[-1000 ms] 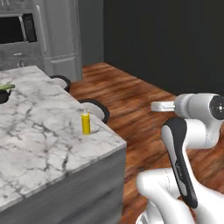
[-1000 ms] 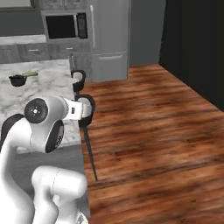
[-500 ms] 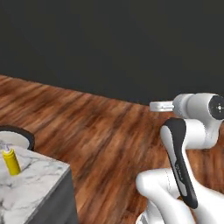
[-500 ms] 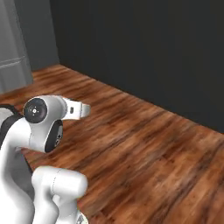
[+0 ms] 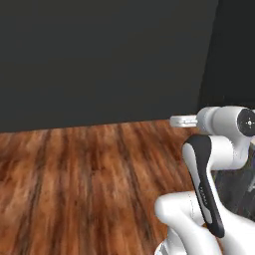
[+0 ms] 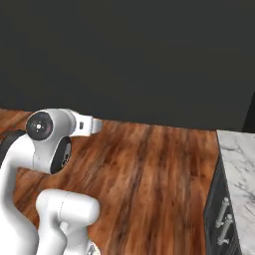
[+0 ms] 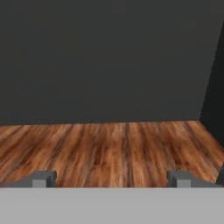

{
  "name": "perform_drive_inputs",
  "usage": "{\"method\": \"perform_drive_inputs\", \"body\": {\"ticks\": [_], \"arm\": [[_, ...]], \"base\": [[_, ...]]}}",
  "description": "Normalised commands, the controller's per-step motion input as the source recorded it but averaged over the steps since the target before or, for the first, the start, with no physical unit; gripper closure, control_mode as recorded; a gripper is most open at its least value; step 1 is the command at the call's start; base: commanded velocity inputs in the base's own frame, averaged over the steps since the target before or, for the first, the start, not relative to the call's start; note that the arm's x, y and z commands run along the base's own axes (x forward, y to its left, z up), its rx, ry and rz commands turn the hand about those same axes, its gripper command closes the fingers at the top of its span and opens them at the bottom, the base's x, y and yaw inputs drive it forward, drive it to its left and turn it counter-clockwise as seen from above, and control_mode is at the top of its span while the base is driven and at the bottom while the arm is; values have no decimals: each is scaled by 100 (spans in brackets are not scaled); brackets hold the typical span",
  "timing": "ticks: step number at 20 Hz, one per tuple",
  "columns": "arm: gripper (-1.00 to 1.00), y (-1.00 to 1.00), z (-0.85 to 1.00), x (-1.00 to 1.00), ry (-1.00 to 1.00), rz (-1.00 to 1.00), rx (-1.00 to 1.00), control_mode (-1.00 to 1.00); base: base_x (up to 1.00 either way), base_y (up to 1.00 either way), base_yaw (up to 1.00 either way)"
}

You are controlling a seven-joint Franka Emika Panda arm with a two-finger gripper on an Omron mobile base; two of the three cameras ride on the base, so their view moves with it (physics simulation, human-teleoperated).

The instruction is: Move the shaker and mustard from the cabinet to the dining counter.

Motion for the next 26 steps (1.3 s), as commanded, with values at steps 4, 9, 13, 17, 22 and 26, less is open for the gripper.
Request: {"method": "perform_drive_inputs", "body": {"ticks": [4, 9, 13, 17, 22, 26], "arm": [[-100, 0, 0, 0, 0, 0, 0, 100], [-100, 0, 0, 0, 0, 0, 0, 100], [-100, 0, 0, 0, 0, 0, 0, 100], [-100, 0, 0, 0, 0, 0, 0, 100], [-100, 0, 0, 0, 0, 0, 0, 100], [-100, 0, 0, 0, 0, 0, 0, 100]], "base": [[6, -23, -82], [30, -3, -73], [44, 8, -66], [48, 35, -57], [46, 59, -40], [36, 57, -39]]}}
